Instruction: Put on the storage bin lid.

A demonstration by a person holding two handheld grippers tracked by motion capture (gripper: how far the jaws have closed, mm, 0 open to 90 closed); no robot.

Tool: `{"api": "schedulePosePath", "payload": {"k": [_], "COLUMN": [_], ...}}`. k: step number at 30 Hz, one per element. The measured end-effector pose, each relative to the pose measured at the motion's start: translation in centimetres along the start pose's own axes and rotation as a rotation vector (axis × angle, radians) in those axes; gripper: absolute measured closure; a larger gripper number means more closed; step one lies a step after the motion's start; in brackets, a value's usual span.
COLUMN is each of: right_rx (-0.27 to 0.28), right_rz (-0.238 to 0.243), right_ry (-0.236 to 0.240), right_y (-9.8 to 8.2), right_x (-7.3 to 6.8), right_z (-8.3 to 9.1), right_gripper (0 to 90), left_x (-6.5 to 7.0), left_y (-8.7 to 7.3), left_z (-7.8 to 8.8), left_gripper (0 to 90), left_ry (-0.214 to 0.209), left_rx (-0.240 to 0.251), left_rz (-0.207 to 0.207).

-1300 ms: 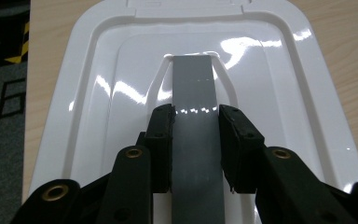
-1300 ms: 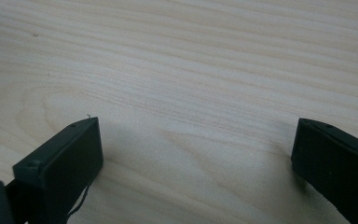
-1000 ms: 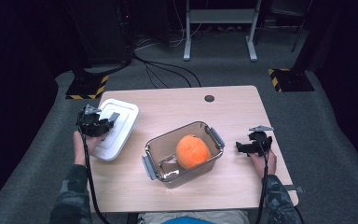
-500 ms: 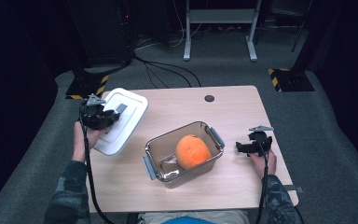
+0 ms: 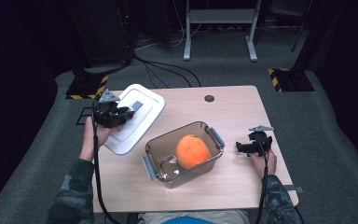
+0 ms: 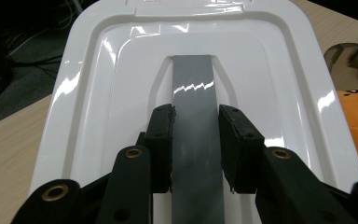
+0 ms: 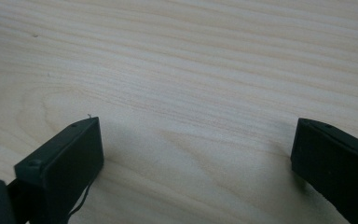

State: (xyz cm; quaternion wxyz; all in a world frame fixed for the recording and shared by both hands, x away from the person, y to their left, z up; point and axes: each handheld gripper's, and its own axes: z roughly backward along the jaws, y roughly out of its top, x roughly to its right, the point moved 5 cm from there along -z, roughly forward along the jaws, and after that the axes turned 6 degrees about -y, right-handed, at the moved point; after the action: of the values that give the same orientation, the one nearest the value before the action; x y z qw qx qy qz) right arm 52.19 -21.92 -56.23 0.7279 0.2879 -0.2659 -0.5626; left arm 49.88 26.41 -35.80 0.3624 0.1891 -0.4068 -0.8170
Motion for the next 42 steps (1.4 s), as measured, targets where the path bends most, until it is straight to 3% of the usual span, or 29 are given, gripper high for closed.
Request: {"api": "schedulePosePath", "payload": {"k": [15, 42], "right_rx": [0.003, 0.005], "right_rz": [-0.004, -0.004], "right_ry": [-0.001, -0.002], "right_y": [0.0, 0.0], "right_x": [0.0, 0.1], "right_z": [0.0, 0.0], "right_gripper": [2.2, 2.7], "left_x": [4.3, 9.8], "left_y": [1.6, 2.2], "left_z": [-1.9, -5.1], "left_gripper": [66.4, 66.3], "left_ry": [-0.132, -0.267], "left_rx": [-0.042, -0.087], "left_rz": [-0.081, -0.181]}}
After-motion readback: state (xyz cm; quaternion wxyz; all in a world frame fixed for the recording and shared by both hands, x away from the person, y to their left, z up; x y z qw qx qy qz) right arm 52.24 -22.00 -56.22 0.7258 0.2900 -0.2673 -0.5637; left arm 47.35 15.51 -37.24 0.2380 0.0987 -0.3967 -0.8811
